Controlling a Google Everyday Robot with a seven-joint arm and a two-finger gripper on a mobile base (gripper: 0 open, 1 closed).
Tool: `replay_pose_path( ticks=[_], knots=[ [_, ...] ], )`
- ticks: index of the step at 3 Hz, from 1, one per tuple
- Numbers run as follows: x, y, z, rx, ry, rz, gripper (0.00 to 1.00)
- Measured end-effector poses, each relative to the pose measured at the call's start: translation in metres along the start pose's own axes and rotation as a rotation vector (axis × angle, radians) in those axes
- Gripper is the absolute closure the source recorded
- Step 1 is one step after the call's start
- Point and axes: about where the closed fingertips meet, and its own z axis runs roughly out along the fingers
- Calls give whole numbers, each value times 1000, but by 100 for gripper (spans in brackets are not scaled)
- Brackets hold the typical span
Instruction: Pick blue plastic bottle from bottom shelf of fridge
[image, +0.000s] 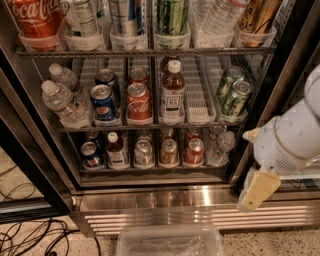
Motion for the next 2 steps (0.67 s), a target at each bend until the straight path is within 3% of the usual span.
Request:
replay_pose_path(
  ticks=[1, 2],
  knots=[
    [2, 32, 52, -58, -11, -6, 0],
    [-1, 38, 56, -70, 29, -60, 0]
  ],
)
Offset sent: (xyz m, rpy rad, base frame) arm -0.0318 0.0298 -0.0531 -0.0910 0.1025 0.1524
